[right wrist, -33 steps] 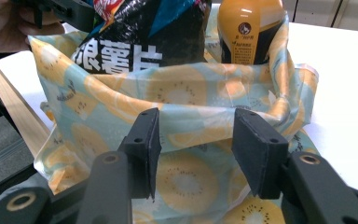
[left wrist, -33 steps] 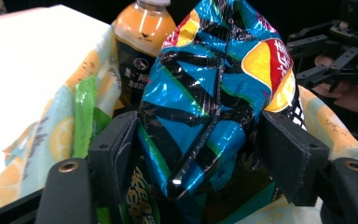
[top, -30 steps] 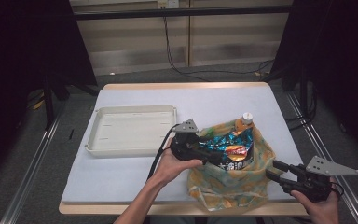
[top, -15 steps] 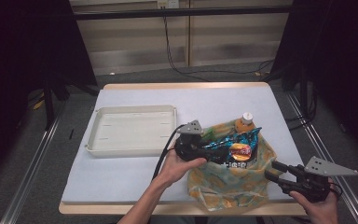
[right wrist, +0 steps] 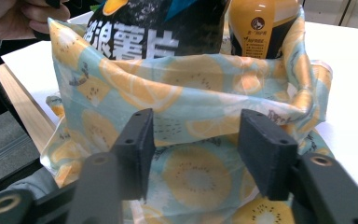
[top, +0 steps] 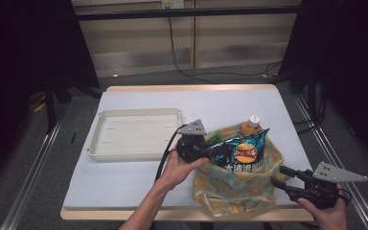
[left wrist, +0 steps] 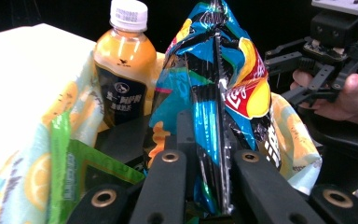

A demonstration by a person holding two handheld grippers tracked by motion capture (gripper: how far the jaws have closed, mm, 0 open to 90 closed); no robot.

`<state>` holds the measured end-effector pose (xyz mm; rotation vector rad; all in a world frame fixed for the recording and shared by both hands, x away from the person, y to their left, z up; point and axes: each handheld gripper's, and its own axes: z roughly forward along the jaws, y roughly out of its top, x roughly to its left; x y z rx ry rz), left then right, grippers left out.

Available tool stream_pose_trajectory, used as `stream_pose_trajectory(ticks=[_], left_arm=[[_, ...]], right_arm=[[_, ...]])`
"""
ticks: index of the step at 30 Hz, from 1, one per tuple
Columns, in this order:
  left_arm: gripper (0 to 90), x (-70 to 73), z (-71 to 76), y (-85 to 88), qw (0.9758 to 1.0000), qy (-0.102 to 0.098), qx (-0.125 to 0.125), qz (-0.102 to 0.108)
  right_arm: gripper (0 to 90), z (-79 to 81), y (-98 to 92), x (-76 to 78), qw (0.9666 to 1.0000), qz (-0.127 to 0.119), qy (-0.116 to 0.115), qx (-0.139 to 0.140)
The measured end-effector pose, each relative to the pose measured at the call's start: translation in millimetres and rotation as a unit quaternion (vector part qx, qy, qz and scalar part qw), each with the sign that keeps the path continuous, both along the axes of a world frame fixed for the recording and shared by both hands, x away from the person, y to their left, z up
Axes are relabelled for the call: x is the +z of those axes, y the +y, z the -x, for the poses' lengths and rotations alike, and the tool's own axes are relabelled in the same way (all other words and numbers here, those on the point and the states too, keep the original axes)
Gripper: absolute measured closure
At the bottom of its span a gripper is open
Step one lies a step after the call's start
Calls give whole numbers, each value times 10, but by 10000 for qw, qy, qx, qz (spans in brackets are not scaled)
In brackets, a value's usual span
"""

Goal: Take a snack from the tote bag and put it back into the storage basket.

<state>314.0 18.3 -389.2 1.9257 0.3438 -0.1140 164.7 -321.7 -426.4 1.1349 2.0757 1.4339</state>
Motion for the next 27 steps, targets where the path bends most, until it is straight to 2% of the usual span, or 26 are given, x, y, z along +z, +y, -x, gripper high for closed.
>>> stream_pose_trajectory(ticks=[2, 3, 9, 12, 16, 25, 27], left_arm=[[870, 29, 2, 13, 10000, -15, 32, 36], [871, 48, 2, 20, 10000, -71, -5, -31], [872, 123, 7, 33, 9999, -151, -3, -50], [872, 154, 2, 61, 9999, -149, 29, 21], [872, 208, -9, 101, 9998, -159, 74, 71], [872, 403, -26, 241, 9994, -318, 130, 55], [871, 433, -29, 266, 9993, -319, 138, 168]], right_arm=[[400, 3, 7, -3, 10000, -11, -38, 10], [379, 5, 10, -3, 10000, -24, -52, -3], [302, 32, 11, 16, 9998, -68, -152, -63], [270, 42, 14, 11, 9998, -67, -152, -82], [244, 48, 10, 17, 9998, -94, -171, -91], [193, 49, 0, 17, 9997, -126, -197, -88], [199, 49, 1, 17, 9997, -134, -189, -45]])
